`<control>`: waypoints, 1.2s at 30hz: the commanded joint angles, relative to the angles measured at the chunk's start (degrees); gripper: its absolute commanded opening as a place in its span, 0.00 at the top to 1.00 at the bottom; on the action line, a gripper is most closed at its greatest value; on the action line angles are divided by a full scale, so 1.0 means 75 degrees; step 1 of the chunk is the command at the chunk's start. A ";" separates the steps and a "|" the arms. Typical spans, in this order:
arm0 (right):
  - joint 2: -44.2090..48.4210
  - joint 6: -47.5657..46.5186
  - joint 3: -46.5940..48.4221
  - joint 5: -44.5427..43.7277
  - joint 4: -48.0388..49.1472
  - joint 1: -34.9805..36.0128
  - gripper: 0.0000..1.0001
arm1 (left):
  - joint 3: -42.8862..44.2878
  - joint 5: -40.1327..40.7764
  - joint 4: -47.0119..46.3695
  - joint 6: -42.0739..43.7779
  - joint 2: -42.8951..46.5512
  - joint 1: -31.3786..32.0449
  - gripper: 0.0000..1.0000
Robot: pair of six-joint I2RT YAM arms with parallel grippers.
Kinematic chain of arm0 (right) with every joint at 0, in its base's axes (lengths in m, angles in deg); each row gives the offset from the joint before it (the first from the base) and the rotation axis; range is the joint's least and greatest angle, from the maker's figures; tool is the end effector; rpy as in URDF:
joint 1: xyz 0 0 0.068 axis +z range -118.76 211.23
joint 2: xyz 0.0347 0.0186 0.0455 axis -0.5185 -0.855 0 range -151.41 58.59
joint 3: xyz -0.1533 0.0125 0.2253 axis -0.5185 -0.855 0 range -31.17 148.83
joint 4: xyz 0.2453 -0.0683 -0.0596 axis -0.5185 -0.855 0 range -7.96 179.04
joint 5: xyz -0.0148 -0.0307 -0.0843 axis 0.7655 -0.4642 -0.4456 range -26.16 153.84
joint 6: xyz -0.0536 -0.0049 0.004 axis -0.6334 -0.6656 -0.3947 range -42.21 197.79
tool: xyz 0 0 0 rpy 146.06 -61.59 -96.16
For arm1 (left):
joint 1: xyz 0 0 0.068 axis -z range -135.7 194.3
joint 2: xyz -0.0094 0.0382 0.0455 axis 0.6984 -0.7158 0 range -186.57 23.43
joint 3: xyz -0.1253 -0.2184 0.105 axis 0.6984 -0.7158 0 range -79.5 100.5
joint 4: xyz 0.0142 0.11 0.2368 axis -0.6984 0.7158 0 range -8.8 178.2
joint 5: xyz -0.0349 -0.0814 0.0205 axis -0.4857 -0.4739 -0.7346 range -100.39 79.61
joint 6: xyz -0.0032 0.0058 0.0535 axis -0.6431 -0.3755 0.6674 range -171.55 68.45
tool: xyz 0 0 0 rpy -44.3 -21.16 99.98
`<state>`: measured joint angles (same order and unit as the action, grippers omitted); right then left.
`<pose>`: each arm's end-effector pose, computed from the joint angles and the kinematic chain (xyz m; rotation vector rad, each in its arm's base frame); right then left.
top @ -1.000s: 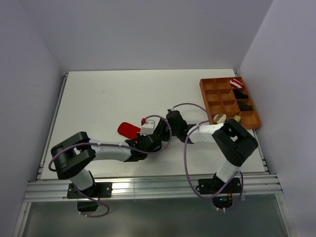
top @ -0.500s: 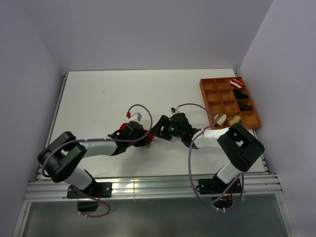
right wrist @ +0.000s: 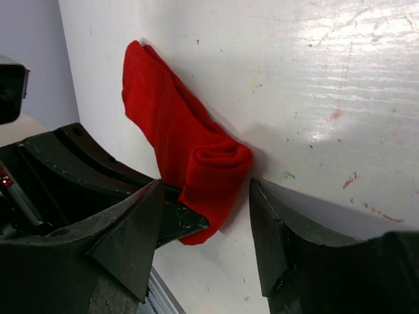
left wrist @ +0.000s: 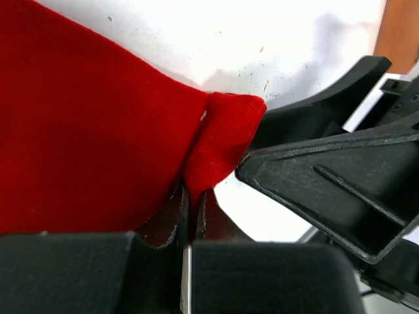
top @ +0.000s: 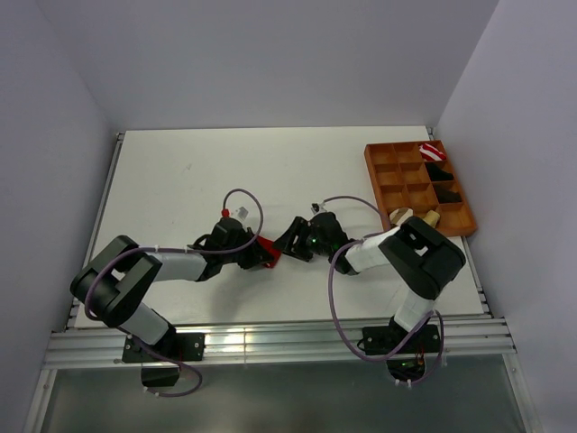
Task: Roll the socks
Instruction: Roll the sock at the center of the board.
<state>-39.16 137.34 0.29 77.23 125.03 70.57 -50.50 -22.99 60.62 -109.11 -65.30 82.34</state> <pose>0.2291 0.1984 0.1199 0.2567 2.3433 1.2049 0.2108 -0.1749 0.1274 -0.2935 2.4778 -1.0624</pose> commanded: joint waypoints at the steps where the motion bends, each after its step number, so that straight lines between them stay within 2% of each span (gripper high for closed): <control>1: -0.0325 0.0005 0.0071 -0.0098 0.0416 -0.0029 0.38 | -0.0233 -0.0546 -0.0150 -0.0212 -0.0228 -0.0115 1.00; 7: -0.0653 0.0052 0.0082 -0.0051 0.0359 -0.0029 0.45 | -0.0280 -0.0711 -0.0257 -0.0259 -0.0334 -0.0221 1.00; 10: -0.0689 0.0017 0.0106 -0.0051 0.0207 -0.0029 0.53 | -0.0245 -0.0745 -0.0256 -0.0224 -0.0380 -0.0232 1.00; 17: -0.0478 -0.0182 0.0422 -0.0168 -0.0707 -0.0029 0.86 | -0.0174 -0.0898 -0.0315 -0.0107 -0.0533 -0.0233 1.00; 20: -0.0361 -0.0252 0.0597 -0.0226 -0.1235 -0.0018 0.98 | -0.0128 -0.0817 -0.0233 0.0034 -0.0591 -0.0232 0.99; 23: -0.0244 -0.0346 0.0831 -0.0332 -0.1891 -0.0018 1.00 | -0.0116 -0.0653 -0.0034 0.0209 -0.0486 -0.0232 0.93; 26: -0.0138 -0.0405 0.1100 -0.0472 -0.2558 0.0006 1.00 | -0.0034 -0.0150 0.0480 0.0467 -0.0054 -0.0186 0.75; 27: -0.0115 -0.0440 0.1171 -0.0496 -0.2699 0.0017 1.00 | 0.0001 0.0293 0.0668 0.0653 0.0087 -0.0151 0.65; 30: -0.0056 -0.0451 0.1453 -0.0683 -0.3285 0.0099 1.00 | 0.0294 0.1382 0.1604 0.1005 0.0789 0.0107 0.54; 36: -0.0091 -0.0464 0.2121 -0.0883 -0.4305 0.0275 1.00 | 0.0962 0.3868 0.3094 0.1580 0.1354 0.1348 0.46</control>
<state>-41.02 135.20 13.78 74.12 100.28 72.01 -46.52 -6.86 75.90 -101.72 -57.28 88.41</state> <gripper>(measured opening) 0.044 0.539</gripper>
